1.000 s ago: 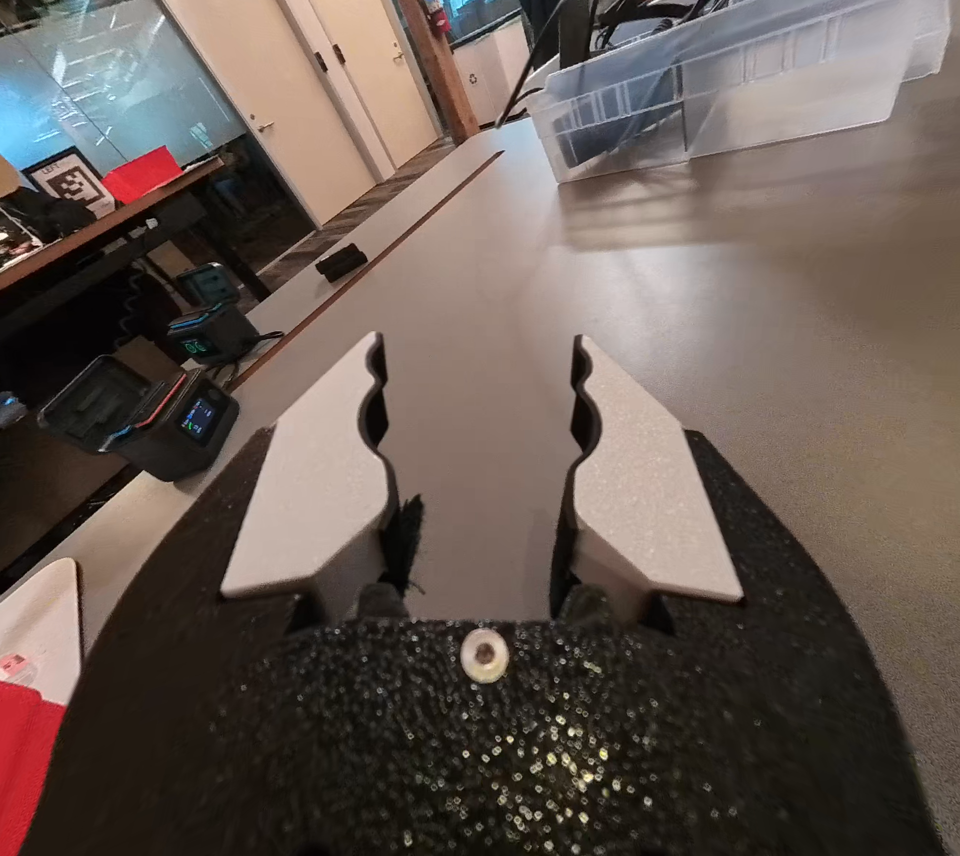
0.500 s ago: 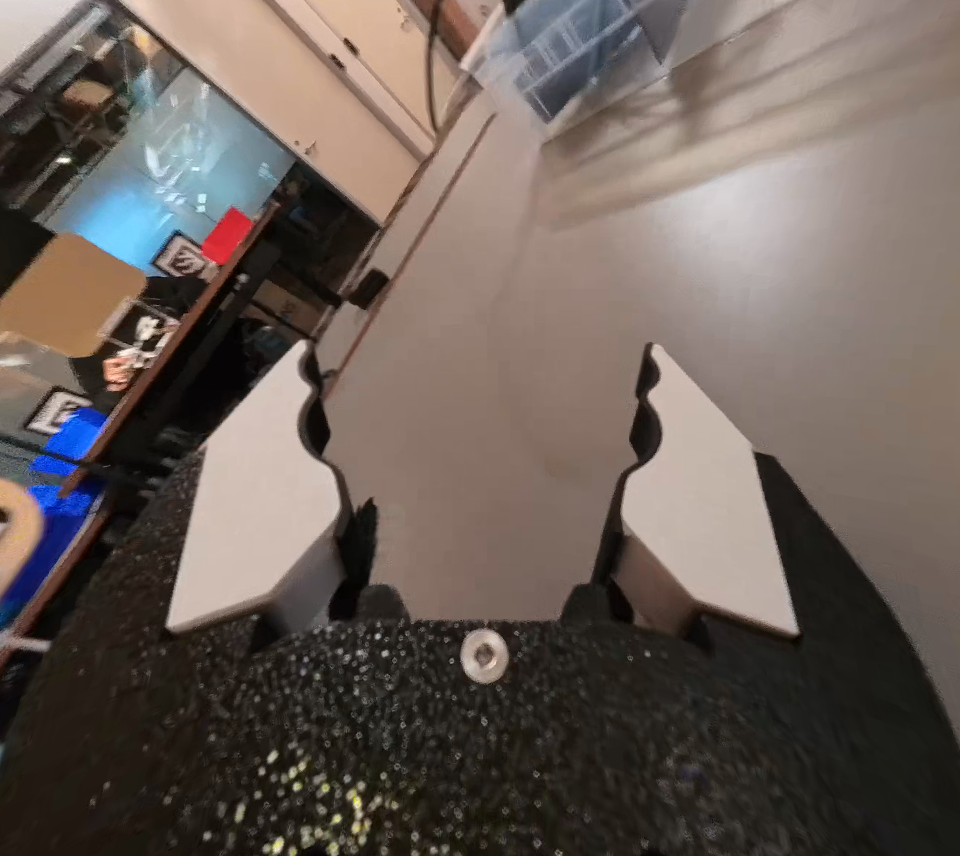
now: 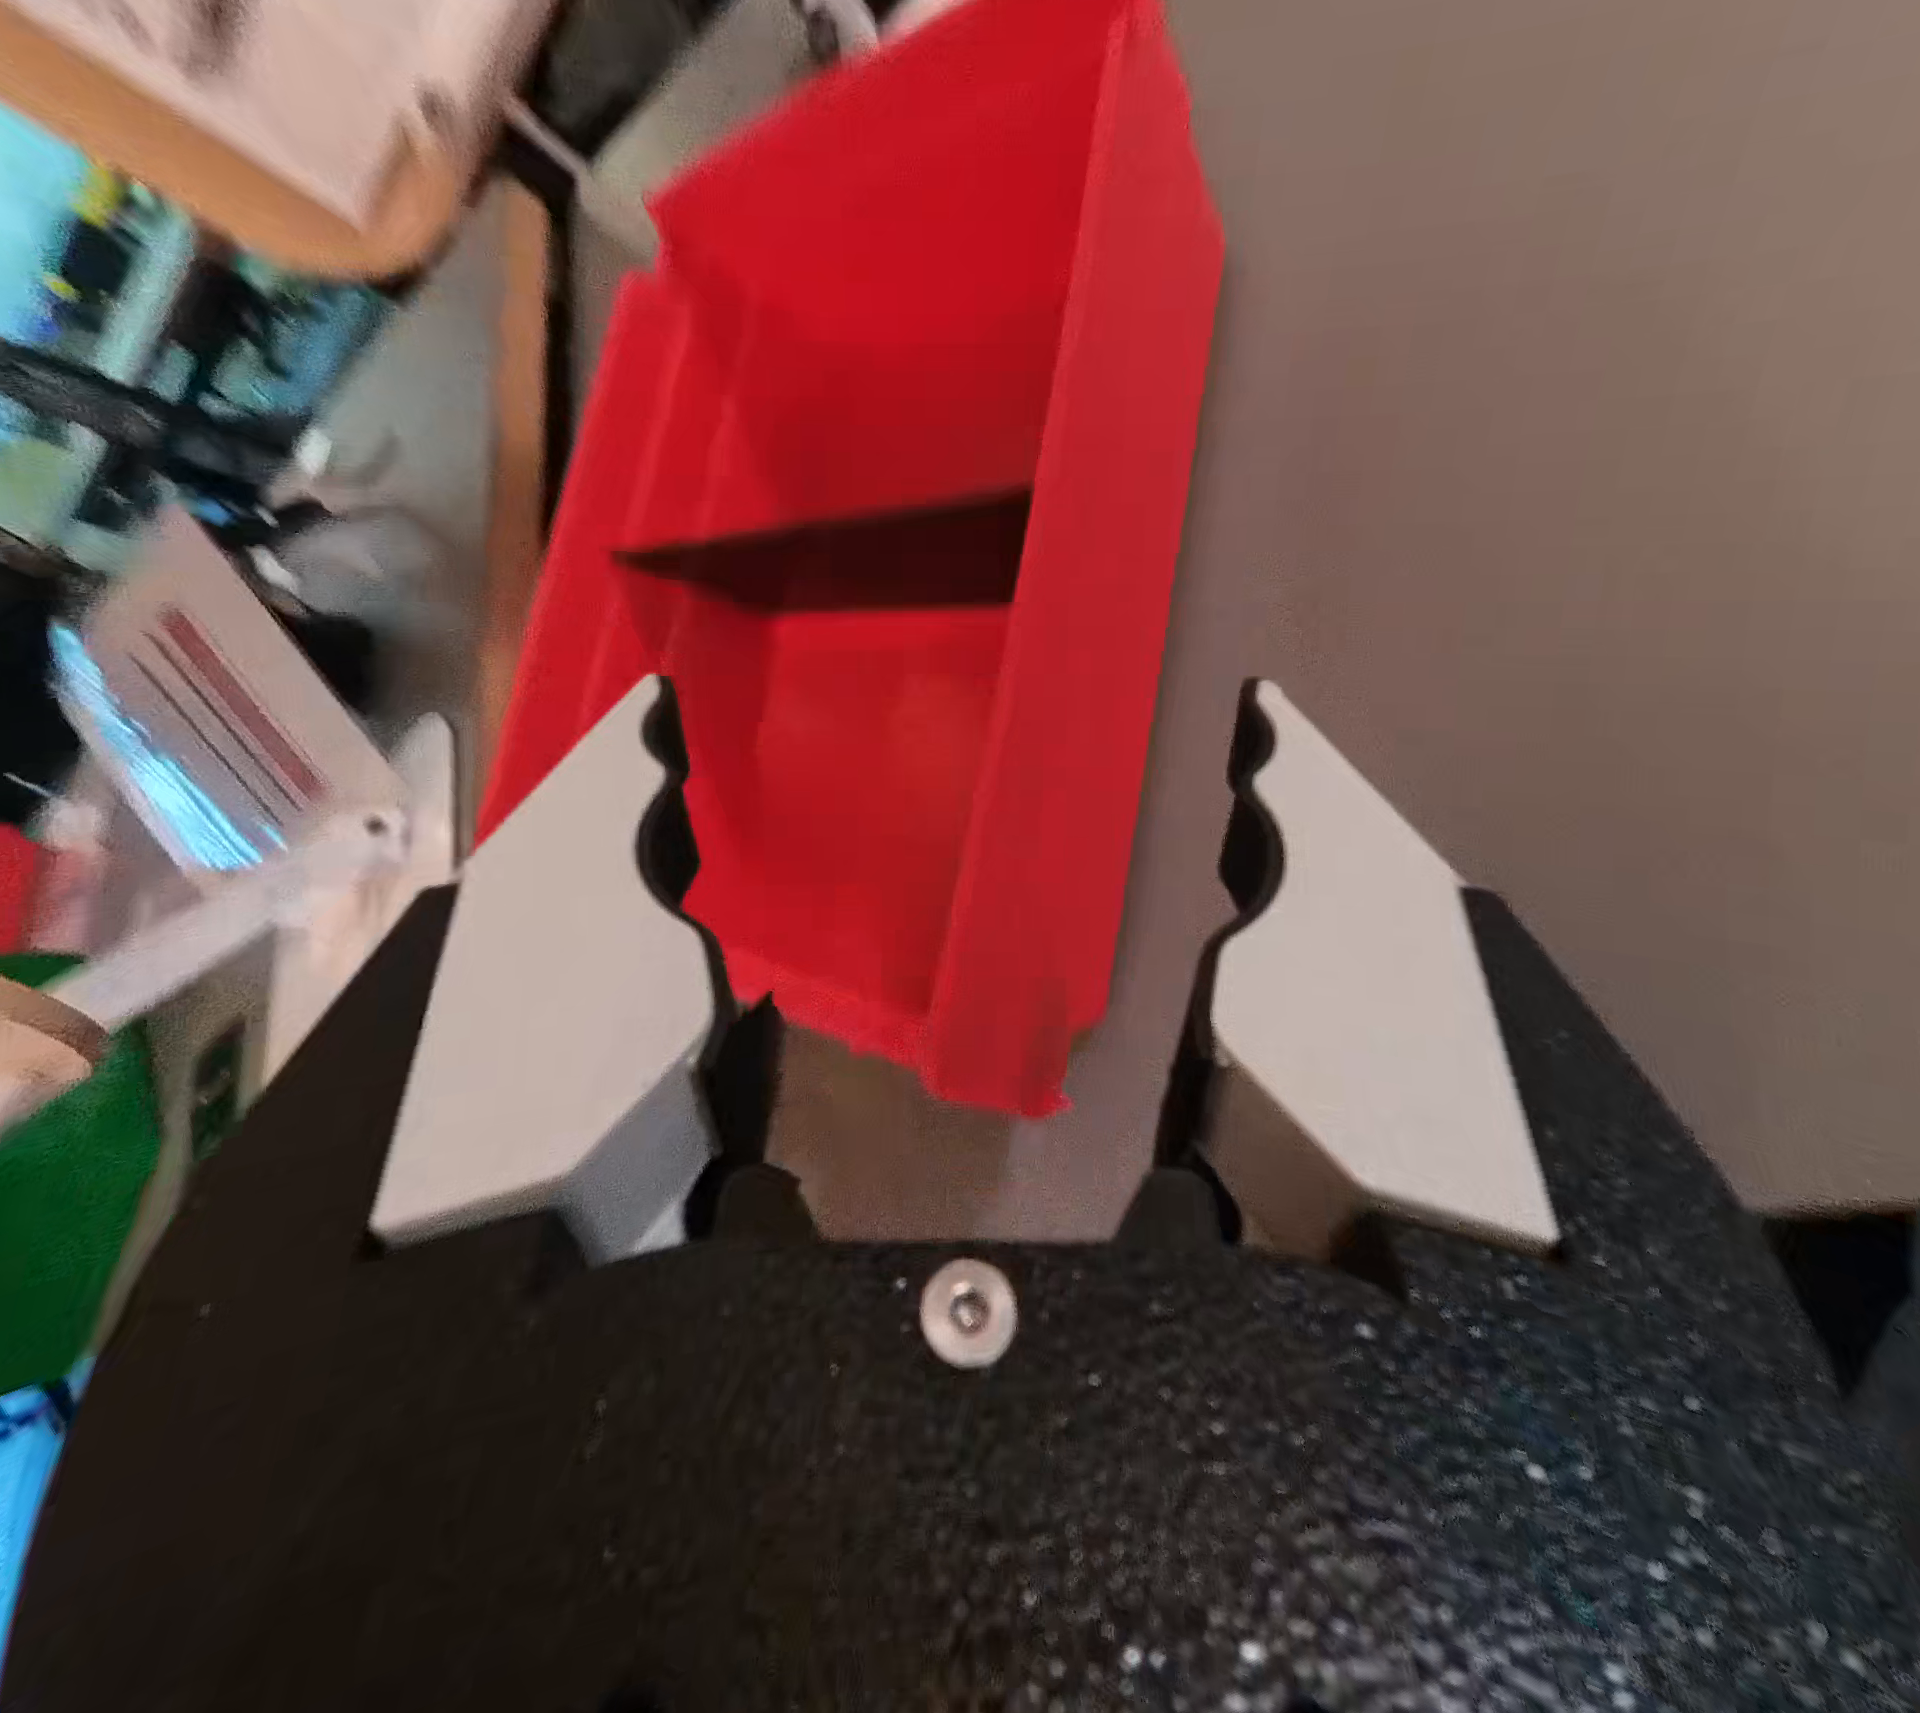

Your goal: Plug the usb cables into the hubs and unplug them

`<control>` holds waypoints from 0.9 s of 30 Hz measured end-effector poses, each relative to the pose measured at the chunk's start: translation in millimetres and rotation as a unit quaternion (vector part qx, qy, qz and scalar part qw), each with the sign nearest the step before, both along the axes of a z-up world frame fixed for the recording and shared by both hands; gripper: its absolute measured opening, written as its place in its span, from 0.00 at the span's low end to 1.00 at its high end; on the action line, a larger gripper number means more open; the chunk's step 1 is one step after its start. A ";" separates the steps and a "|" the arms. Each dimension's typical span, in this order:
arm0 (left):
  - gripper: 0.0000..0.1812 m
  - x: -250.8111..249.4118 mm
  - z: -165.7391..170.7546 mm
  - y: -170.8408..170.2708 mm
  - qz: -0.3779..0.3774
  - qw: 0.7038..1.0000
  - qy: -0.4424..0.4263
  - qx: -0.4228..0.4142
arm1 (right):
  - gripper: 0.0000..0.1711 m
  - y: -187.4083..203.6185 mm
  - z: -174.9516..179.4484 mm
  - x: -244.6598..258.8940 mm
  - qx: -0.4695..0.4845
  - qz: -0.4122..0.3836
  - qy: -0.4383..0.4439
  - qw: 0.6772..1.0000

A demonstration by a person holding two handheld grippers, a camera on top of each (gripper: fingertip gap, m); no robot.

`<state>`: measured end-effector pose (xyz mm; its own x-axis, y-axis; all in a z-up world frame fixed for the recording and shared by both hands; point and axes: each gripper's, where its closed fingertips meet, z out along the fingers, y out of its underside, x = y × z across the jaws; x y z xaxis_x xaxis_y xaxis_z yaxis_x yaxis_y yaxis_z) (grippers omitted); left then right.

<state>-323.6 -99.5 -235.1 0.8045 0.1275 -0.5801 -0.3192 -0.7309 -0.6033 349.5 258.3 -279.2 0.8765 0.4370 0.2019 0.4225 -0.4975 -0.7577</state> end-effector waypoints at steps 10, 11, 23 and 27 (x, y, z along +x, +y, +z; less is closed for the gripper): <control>0.15 -9.2 -82.0 -37.8 -0.085 0.967 -0.192 -0.145 | 0.03 12.1 -19.7 -6.4 -0.050 0.042 0.028 0.997; 0.08 -6.6 -88.8 -38.9 -0.097 0.963 -0.195 -0.157 | 0.03 10.6 -19.7 -8.3 -0.046 0.055 0.024 0.997; 0.02 5.0 -86.4 -61.0 -0.089 0.977 -0.170 -0.089 | 0.02 -12.8 -16.5 -60.9 -0.025 0.103 0.067 0.992; 0.02 17.7 -77.8 -86.7 -0.108 0.975 -0.177 -0.078 | 0.02 -19.9 -16.0 -94.5 -0.030 0.133 0.069 0.988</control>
